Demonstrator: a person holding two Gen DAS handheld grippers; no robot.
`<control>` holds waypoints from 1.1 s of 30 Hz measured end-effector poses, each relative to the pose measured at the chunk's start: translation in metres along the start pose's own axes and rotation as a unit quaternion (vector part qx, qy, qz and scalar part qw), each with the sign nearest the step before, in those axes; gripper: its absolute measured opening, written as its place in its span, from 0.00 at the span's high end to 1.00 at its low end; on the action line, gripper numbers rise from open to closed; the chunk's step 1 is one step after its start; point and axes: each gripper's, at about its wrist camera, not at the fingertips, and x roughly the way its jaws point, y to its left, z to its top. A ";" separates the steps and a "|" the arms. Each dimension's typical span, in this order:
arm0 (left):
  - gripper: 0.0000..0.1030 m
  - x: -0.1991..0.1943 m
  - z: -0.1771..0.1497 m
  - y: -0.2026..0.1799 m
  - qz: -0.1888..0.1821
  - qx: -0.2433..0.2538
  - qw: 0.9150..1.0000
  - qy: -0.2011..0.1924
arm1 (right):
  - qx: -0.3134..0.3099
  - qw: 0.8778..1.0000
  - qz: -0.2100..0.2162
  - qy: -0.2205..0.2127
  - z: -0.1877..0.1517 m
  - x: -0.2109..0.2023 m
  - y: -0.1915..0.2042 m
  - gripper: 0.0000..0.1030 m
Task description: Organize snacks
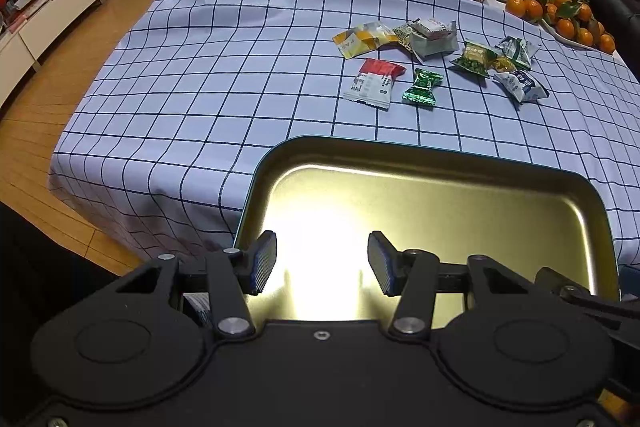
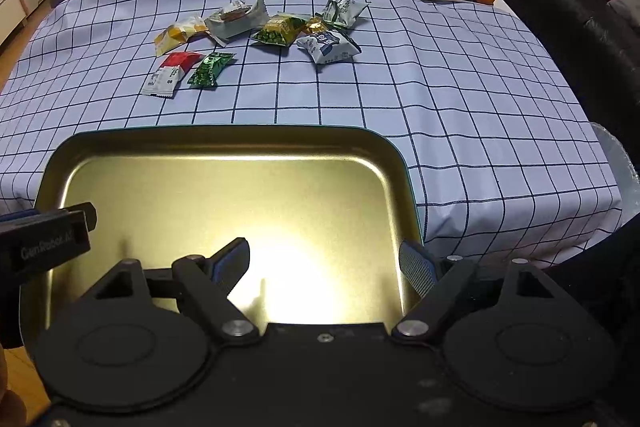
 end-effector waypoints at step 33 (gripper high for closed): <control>0.44 -0.011 0.041 0.001 -0.003 0.023 0.999 0.023 | 0.011 0.993 0.078 0.087 0.043 0.000 -0.010 0.36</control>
